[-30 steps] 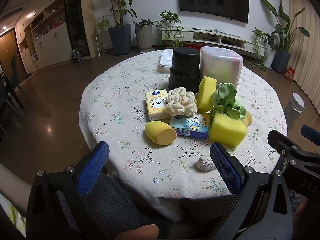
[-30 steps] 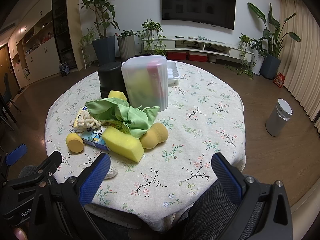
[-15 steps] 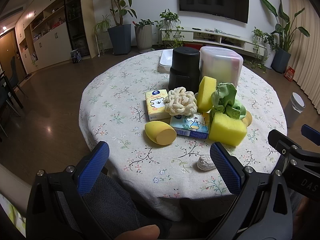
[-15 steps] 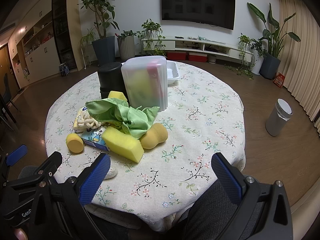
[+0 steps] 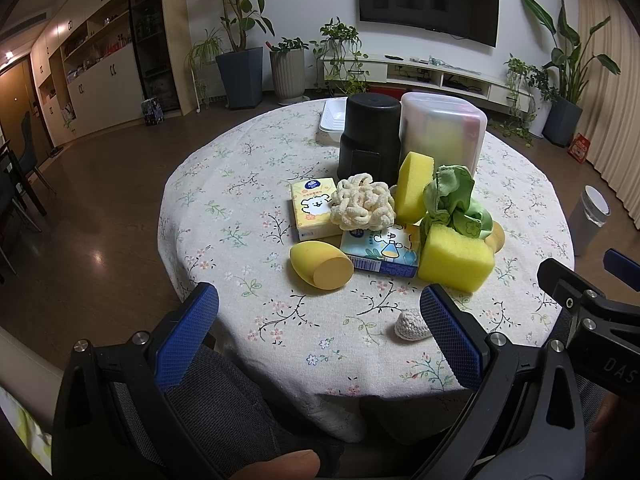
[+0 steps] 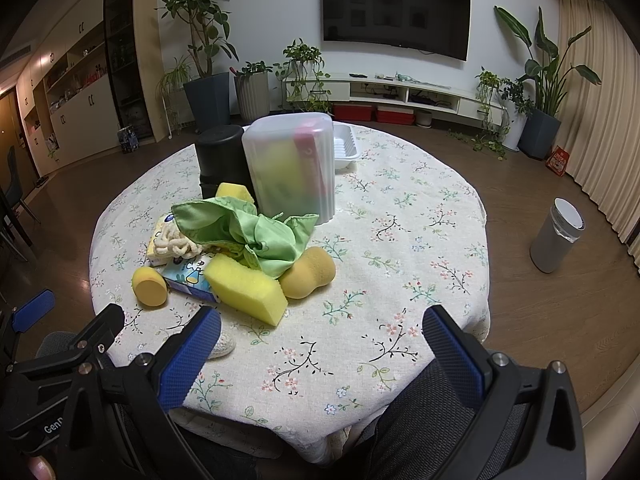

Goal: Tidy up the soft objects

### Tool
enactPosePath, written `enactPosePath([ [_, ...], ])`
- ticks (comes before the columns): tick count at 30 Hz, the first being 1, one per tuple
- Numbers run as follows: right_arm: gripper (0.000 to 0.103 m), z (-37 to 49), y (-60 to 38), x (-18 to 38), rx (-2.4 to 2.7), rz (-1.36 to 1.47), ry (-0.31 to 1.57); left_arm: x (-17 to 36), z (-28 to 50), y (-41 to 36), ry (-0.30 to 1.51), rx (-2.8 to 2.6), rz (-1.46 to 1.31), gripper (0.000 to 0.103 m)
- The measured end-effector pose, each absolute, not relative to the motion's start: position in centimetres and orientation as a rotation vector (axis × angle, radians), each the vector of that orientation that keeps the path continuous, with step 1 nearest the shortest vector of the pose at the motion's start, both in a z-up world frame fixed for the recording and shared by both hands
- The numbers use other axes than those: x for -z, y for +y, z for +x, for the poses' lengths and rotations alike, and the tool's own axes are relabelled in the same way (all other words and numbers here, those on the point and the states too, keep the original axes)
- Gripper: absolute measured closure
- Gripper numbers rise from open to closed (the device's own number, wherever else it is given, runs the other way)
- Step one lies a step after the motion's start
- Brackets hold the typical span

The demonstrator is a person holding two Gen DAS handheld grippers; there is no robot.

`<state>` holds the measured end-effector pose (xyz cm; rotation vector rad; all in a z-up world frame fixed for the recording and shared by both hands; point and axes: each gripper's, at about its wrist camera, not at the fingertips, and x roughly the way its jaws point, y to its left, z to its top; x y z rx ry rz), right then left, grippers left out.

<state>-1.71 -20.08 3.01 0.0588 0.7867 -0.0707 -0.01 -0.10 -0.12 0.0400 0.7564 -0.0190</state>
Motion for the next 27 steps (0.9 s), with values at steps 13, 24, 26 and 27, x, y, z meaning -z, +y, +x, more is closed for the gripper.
enactPosePath([
  [13,0.000,-1.71,-20.07,-2.97,0.070,0.058,0.786,0.19,0.10,-0.24,0.758,0.020,0.039,0.001],
  [24,0.000,-1.71,-20.07,-2.89,0.070,0.058,0.787,0.24,0.10,-0.26,0.760,0.021,0.040,0.001],
  [26,0.000,-1.72,-20.07,-2.89,0.071,0.058,0.787,0.28,0.02,-0.28,0.760,0.021,0.040,0.001],
  [27,0.000,-1.71,-20.07,-2.88,0.071,0.058,0.786,0.29,0.03,-0.28,0.760,0.020,0.039,0.001],
])
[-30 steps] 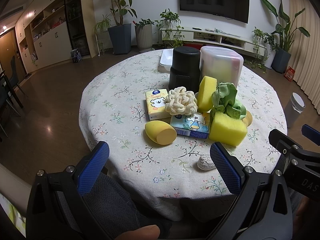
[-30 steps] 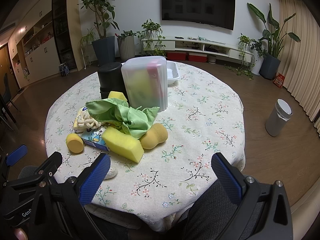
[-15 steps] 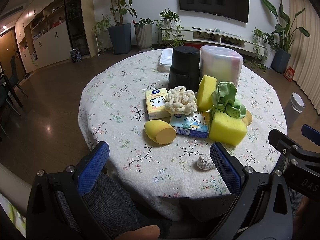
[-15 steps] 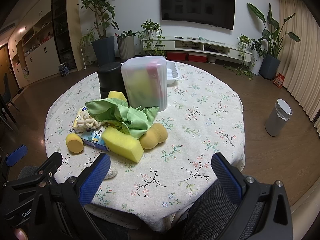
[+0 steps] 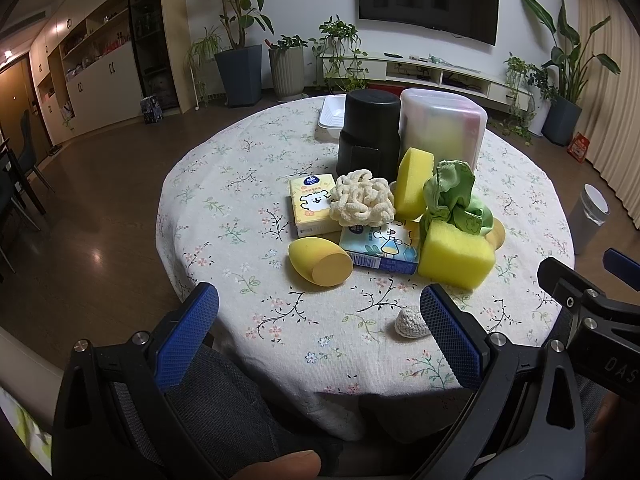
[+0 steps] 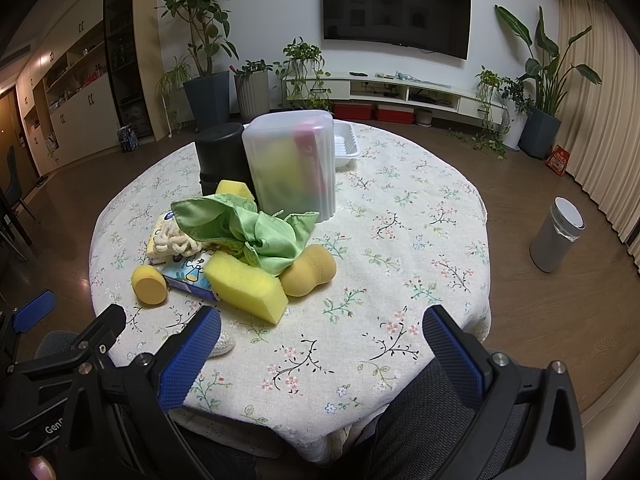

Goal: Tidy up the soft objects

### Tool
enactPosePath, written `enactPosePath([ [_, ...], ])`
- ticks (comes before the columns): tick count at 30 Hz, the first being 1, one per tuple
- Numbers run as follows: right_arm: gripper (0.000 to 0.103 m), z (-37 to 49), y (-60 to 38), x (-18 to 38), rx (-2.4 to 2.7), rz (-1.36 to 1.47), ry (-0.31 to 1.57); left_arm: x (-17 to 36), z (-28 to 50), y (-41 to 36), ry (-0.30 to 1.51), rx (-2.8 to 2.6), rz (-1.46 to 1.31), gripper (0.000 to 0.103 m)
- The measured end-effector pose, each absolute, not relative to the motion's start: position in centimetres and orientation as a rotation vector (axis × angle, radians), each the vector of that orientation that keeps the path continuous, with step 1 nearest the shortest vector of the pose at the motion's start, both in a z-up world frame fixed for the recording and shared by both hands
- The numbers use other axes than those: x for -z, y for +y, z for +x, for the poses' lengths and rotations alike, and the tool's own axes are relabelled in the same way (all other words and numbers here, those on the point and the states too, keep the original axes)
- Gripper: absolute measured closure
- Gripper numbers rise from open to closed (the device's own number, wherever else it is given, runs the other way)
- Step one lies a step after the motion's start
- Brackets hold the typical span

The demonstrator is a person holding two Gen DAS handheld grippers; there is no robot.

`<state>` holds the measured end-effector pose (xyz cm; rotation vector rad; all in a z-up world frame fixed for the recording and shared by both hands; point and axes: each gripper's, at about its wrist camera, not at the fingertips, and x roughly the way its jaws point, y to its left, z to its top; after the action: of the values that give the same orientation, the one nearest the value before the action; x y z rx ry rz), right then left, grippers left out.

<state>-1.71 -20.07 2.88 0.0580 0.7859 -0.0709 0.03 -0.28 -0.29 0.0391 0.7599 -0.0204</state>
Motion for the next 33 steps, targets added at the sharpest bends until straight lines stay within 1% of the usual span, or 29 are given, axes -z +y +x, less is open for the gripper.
enactPosePath([
  [3,0.000,-1.7,-20.3,-2.8,0.074,0.061,0.781,0.5,0.1,-0.4,0.764,0.026,0.040,0.001],
  [8,0.000,-0.8,-22.1,-2.3,0.059,0.091,0.769,2.5,0.3,0.6,0.778,0.029,0.058,0.001],
  [12,0.000,0.6,-23.1,-1.4,0.008,0.120,0.812,3.5,1.1,2.2,0.816,0.064,0.046,0.001],
  [17,0.000,2.2,-21.5,0.3,-0.128,0.159,0.862,4.0,2.8,3.3,0.873,0.124,0.024,0.002],
  [24,0.000,3.7,-19.6,1.4,-0.236,0.172,0.890,5.0,2.5,1.8,0.909,0.275,0.074,0.002],
  [28,0.003,4.2,-19.7,2.3,-0.263,0.199,0.911,5.6,3.1,2.5,0.930,0.307,0.055,0.002],
  [30,0.008,4.5,-19.3,2.8,-0.266,0.182,0.926,5.3,3.8,3.1,0.932,0.329,0.012,0.002],
  [33,0.011,5.1,-19.1,3.3,-0.273,0.189,0.942,5.0,4.8,3.8,0.935,0.336,-0.017,0.002],
])
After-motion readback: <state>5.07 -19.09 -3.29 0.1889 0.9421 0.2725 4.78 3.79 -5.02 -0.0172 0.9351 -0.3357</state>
